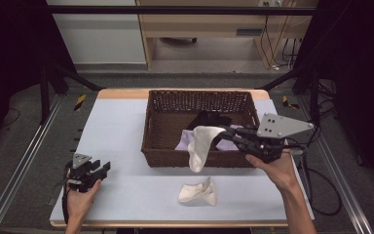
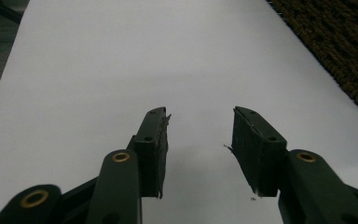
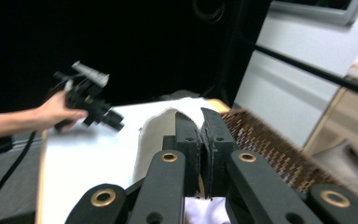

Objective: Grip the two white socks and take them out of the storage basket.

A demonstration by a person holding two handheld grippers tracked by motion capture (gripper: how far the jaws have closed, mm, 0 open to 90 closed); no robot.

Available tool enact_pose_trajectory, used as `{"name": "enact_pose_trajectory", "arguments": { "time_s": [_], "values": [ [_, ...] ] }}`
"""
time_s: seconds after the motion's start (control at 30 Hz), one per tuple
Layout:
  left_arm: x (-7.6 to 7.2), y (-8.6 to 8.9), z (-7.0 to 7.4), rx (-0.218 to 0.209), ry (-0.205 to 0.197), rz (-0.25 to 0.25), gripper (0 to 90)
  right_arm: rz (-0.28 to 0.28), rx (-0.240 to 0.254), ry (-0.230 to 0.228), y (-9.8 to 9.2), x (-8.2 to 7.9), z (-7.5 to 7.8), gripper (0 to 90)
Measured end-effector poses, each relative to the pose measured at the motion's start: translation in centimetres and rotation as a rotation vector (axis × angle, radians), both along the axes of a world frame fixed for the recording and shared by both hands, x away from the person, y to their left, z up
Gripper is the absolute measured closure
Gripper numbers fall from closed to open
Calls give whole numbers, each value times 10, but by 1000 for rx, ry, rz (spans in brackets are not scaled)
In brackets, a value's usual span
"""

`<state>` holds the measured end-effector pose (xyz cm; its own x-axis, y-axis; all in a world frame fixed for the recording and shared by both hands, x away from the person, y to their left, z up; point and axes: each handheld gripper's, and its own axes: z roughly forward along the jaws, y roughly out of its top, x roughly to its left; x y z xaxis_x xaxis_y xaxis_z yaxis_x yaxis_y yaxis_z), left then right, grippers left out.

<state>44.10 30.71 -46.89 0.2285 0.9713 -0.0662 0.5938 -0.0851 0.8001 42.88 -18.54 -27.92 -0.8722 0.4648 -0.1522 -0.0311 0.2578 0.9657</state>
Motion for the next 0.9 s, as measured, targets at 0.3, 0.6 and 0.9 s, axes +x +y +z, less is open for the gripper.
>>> {"name": "enact_pose_trajectory", "arguments": {
  "time_s": [0.3, 0.6, 0.9],
  "values": [
    [0, -1, 0, 6, -1, -2, 543, 18, -138, 133, 3, -13, -59, 869],
    [0, -3, -1, 11, 4, -4, 544, -18, -317, 283, 1, -15, -127, 865],
    [0, -4, -2, 16, 8, -7, 543, -33, -429, 401, -2, -12, -179, 832]
  ]
}}
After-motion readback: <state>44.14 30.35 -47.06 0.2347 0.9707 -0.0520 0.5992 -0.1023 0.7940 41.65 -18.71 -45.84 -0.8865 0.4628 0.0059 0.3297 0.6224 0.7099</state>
